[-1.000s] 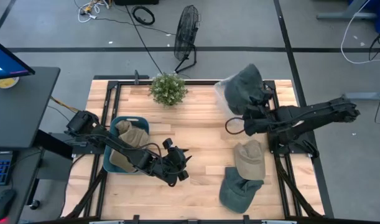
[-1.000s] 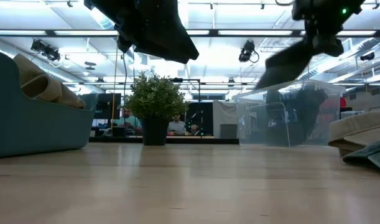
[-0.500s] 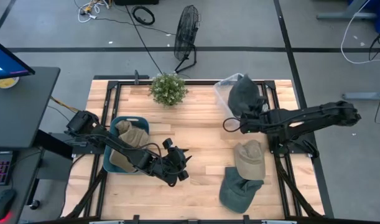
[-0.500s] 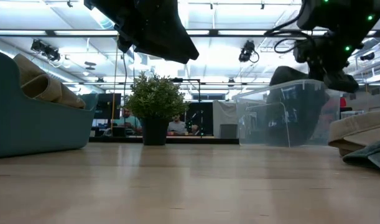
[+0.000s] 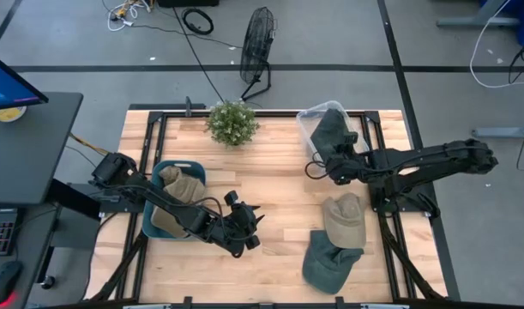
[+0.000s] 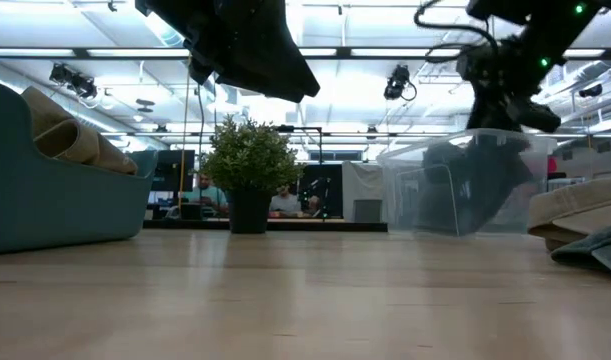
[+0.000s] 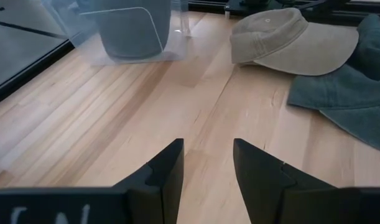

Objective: Pick & Place hat
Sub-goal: Put the left black cap into the transparent bin, then put the black cap into the transparent bin, then put the brown cap into the blue bin

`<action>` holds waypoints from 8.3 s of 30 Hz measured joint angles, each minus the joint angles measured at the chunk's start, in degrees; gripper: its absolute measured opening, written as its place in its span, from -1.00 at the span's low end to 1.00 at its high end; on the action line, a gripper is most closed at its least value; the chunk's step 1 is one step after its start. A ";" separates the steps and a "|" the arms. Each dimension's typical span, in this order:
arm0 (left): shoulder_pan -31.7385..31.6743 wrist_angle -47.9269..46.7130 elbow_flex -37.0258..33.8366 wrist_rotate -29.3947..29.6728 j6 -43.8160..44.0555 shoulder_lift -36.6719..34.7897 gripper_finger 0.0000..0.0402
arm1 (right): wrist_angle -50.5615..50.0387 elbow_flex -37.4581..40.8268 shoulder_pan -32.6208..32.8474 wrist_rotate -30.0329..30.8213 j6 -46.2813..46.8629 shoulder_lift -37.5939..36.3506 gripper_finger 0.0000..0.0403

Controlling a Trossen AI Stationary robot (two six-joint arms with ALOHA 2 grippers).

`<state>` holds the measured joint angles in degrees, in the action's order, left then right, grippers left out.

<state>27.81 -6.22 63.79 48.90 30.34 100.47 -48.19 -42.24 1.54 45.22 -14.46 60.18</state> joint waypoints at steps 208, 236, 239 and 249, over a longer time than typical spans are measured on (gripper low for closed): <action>-7.82 17.07 0.02 -29.53 -30.92 0.04 0.12 | 46.00 -1.16 20.67 -37.55 22.15 22.62 -0.99; -10.35 8.61 -0.04 -36.64 -22.08 0.14 -0.89 | 56.31 -1.20 20.13 -32.31 12.87 22.56 -0.63; -10.33 8.11 -0.04 -36.21 -19.77 0.13 -0.88 | 54.80 -1.22 20.18 -30.94 15.03 22.54 -0.42; -6.98 -8.21 -0.04 -25.73 -9.62 -4.30 -0.88 | 52.75 -1.22 23.70 -29.19 15.97 22.53 0.01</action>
<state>20.83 -14.43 63.75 23.18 20.72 96.16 4.56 -43.46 25.24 16.03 1.51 82.72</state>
